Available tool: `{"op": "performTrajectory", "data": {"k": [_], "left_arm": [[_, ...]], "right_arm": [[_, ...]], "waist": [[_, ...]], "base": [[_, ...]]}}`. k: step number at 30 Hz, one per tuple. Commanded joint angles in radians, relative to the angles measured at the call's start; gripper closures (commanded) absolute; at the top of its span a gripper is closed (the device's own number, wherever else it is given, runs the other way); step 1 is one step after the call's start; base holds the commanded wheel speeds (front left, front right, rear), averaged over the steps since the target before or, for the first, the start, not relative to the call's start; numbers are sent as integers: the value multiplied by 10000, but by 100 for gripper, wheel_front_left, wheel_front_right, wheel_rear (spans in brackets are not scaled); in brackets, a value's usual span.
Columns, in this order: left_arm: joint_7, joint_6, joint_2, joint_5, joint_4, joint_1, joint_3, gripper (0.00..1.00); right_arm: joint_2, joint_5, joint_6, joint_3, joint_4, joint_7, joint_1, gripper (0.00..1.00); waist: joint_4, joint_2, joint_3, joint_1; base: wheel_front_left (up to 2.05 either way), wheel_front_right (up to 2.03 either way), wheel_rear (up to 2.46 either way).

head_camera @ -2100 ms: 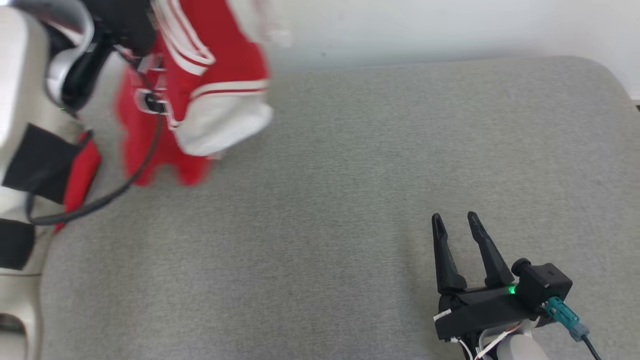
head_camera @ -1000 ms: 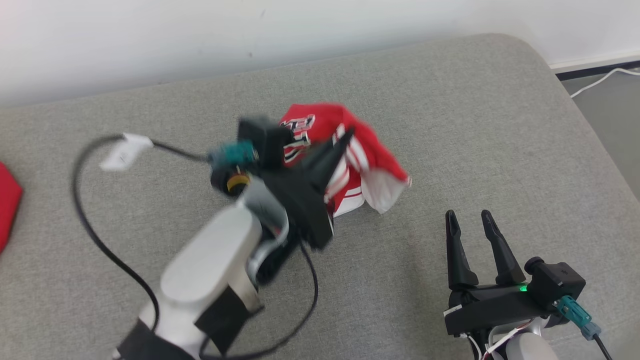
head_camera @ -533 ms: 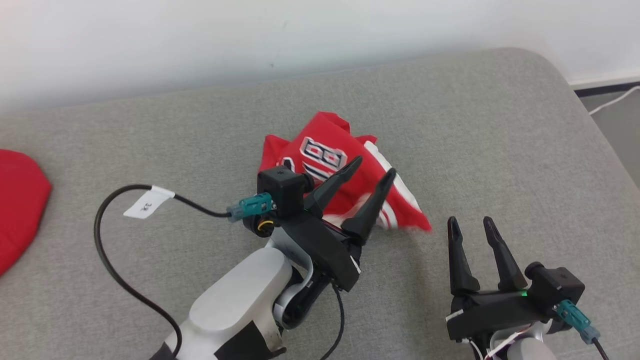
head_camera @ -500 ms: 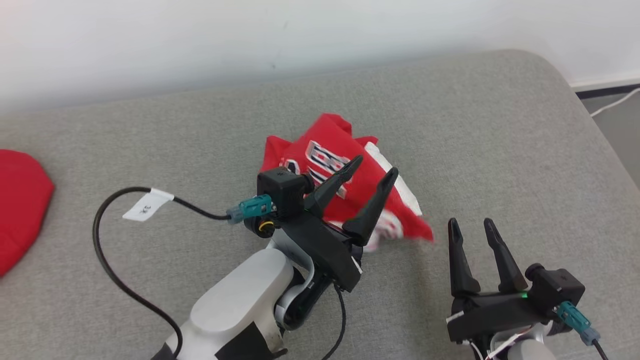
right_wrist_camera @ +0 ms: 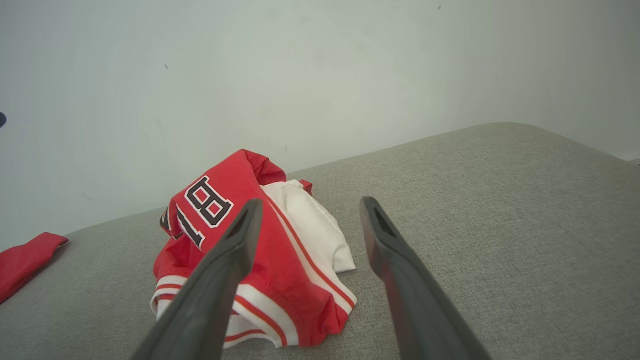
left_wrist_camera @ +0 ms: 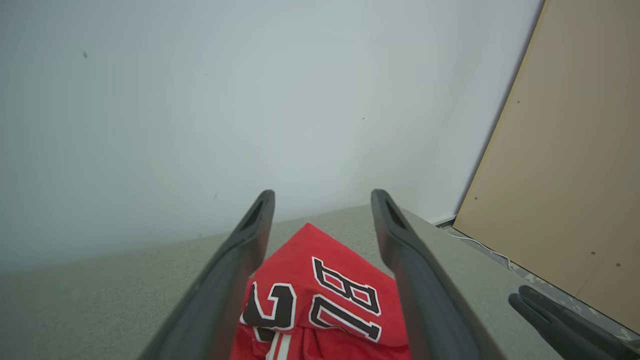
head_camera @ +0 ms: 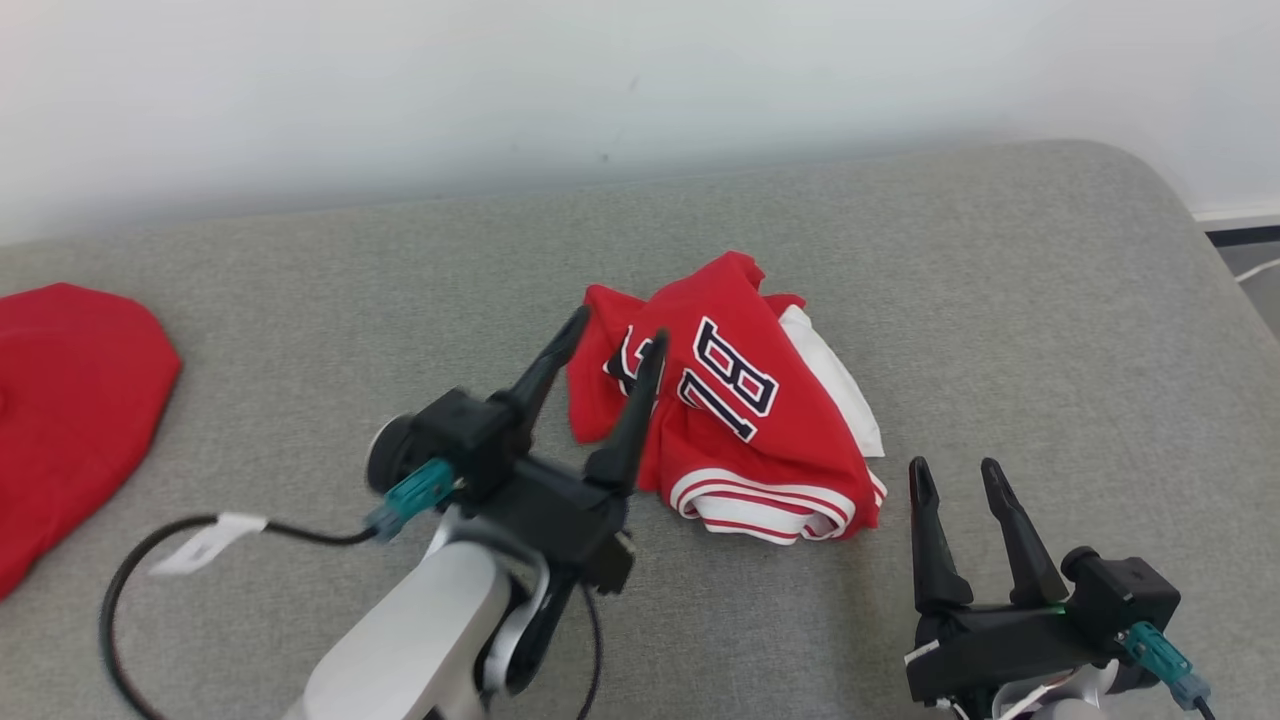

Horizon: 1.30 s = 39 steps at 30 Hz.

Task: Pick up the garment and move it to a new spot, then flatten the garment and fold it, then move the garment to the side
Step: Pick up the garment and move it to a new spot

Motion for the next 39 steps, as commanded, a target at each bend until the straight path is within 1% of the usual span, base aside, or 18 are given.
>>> {"op": "performTrajectory", "data": {"k": [1,6,13,17,27,31,33,39], "left_arm": [[-37,140,122,235,-232,460,268,0],[-41,462,462,1075,-905,1432,1133,0],[-41,738,760,1742,-1655,2653,2572,0],[-43,746,848,2035,-1904,3321,3376,0],[-44,564,1030,2463,-2449,5069,4949,0],[-43,571,864,2627,-2773,6045,5604,0],[-44,553,818,2652,-2797,6256,5701,0],[-43,420,436,2856,-2962,6866,6195,0]], "right_arm": [[-12,-73,8,-13,-16,23,195,0],[-13,-101,8,-48,-107,114,232,0],[-12,-187,8,-101,-274,274,335,0],[-12,-264,8,-135,-342,379,419,0],[-12,-99,8,-20,-498,606,807,0],[-15,-21,8,16,-500,691,1061,0],[-15,39,8,16,-497,721,1088,0],[-16,239,8,41,-270,747,1233,0]], "waist": [[105,0,-20,0],[348,0,-24,0],[631,0,-86,0],[775,0,-193,0],[991,0,-615,0],[1081,0,-756,0],[1102,0,-774,0],[1251,0,-898,0]], "base": [[0,0,0],[0,0,0],[0,0,0],[0,0,0],[0,0,0],[0,0,0],[0,0,0],[0,0,0]]}}
